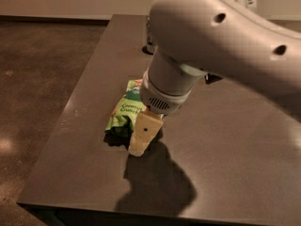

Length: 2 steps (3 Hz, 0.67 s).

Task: Move green rice chip bag near blue chip bag

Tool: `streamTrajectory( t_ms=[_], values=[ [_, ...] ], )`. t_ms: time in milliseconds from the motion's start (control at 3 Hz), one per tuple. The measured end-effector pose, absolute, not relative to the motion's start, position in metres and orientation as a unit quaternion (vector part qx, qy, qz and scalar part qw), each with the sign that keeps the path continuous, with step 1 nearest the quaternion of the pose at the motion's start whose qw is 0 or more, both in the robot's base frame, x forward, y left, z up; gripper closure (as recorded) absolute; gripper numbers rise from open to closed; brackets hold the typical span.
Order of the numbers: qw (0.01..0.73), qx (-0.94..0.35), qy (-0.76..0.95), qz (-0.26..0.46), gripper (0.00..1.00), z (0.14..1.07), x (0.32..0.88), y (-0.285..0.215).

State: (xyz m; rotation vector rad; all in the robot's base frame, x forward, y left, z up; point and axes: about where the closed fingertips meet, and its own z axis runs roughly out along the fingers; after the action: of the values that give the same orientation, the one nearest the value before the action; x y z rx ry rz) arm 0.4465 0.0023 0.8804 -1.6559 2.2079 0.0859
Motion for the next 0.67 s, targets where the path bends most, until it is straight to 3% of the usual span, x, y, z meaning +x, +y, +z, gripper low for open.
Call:
streamTrajectory(
  t_ms=[333,667],
  values=[
    [0.181,-0.59,0.786,0.038,0.12,0.8699,0.4492,0.015],
    [0.181,-0.586,0.788,0.05,0.35,0.8687,0.4519,0.0213]
  ],
)
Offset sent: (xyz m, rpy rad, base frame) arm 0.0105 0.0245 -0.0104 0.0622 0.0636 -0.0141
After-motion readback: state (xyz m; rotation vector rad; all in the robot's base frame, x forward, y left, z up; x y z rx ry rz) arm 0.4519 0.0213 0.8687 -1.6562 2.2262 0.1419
